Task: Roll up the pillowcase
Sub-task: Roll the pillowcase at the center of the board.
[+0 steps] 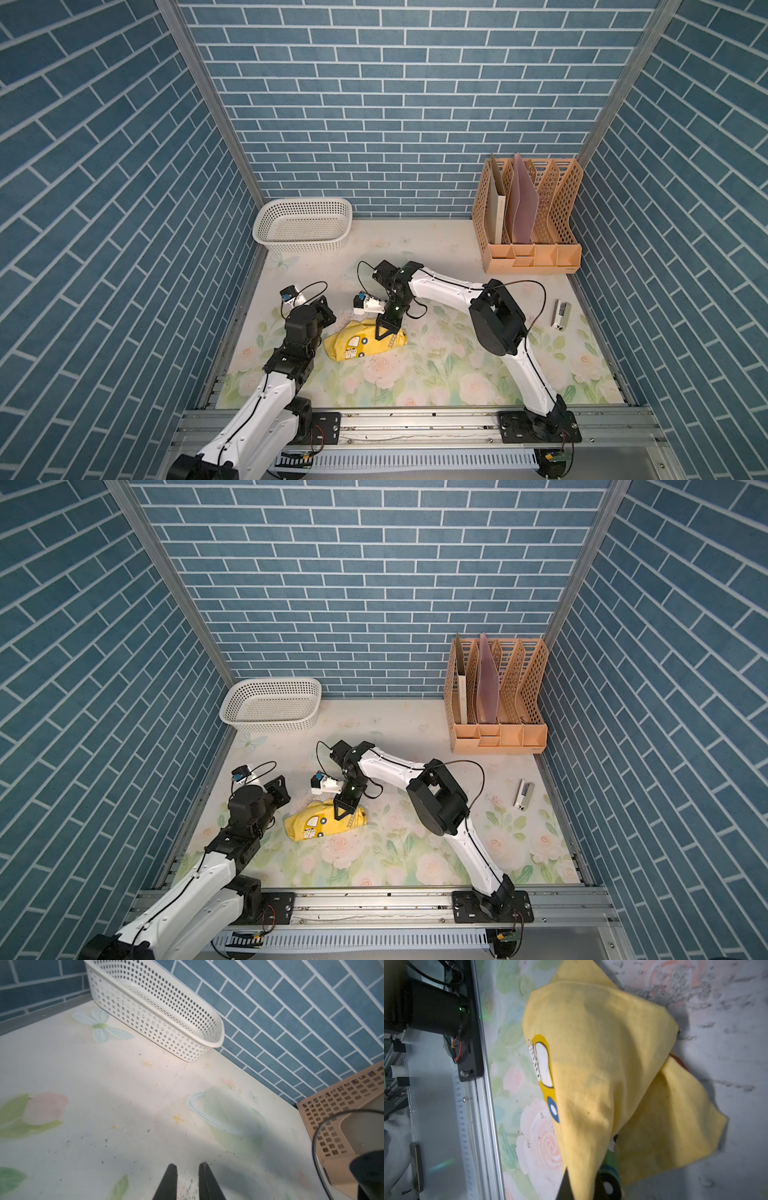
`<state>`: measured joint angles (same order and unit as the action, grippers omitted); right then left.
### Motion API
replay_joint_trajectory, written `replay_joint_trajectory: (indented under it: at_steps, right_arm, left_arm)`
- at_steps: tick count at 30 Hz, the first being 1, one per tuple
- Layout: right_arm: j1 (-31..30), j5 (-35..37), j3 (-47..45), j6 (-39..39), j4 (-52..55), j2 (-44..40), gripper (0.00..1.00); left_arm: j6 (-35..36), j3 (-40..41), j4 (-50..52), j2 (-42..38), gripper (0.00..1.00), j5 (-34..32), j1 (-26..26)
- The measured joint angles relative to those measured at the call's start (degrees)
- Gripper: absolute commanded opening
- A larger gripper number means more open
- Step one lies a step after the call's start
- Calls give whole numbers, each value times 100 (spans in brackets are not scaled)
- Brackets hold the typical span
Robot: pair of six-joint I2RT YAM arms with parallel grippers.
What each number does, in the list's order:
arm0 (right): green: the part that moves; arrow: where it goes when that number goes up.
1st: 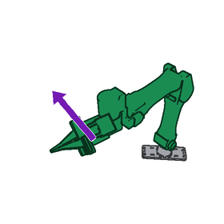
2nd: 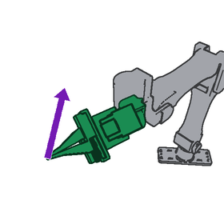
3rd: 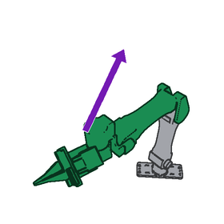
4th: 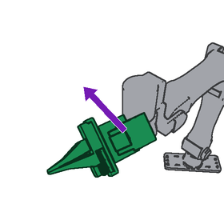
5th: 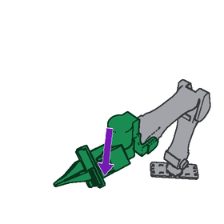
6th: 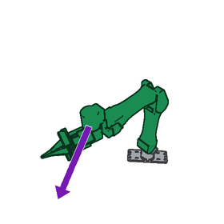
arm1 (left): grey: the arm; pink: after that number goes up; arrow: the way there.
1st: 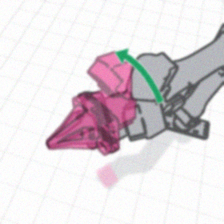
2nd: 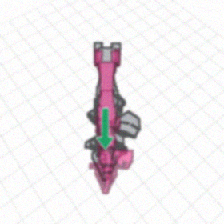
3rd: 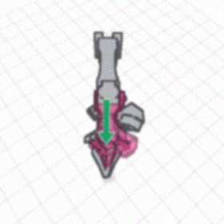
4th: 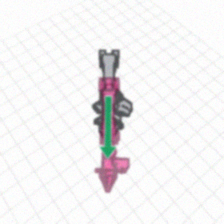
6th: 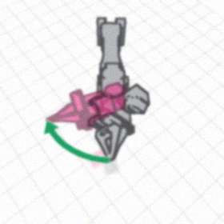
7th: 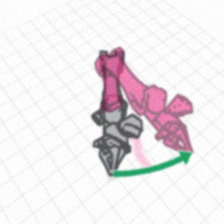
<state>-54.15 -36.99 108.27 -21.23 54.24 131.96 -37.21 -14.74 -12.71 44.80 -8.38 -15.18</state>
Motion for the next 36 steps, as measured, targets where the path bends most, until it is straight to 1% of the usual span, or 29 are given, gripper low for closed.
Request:
replay_joint_trajectory:
  at_steps: [2, 4, 6, 8, 12, 15, 18, 20, 24, 29, 33, 36]
  right_arm:
    - [46, -85, 146, 57, 72, 116, 0]
    - [79, -168, 179, 184, 83, 201, 0]
    - [138, -251, 179, 326, 79, 262, 0]
    - [236, -321, 175, 498, 55, 284, 0]
    - [450, -308, -122, 756, -221, 221, 0]
    - [577, -267, -780, 949, -573, -55, 0]
    - [640, -127, -1314, 1054, -815, -452, 0]
    - [660, 9, -1589, 1097, -949, -726, 0]
    - [656, 192, -1904, 1191, -1246, -1091, 0]
    - [616, 136, -2111, 1174, -1539, -1364, 0]
    - [549, 122, -2087, 1084, -1598, -1381, 0]
    - [511, 127, -2087, 1067, -1606, -1381, 0]
  left_arm:
    - [131, 9, 4, -127, 19, 101, -380]
    - [186, 72, -9, -284, 19, 197, -651]
    - [142, 173, -44, -278, 18, 254, -726]
    - [-24, 258, -20, -61, 17, 199, -756]
    - [-330, 343, 243, 271, 17, -170, -789]
    - [-450, 223, 304, 584, 0, -396, -789]
    - [-584, -160, 367, 1244, 0, -483, -789]
    - [-640, -249, 367, 1458, 0, -535, -789]
    - [-726, -103, 391, 1246, 0, -496, -789]
    - [-817, -79, 656, 1143, 0, -393, -789]
    - [-1049, -68, 892, 1482, 0, -192, -789]
    - [-1226, -57, 1123, 1845, 0, -210, -789]
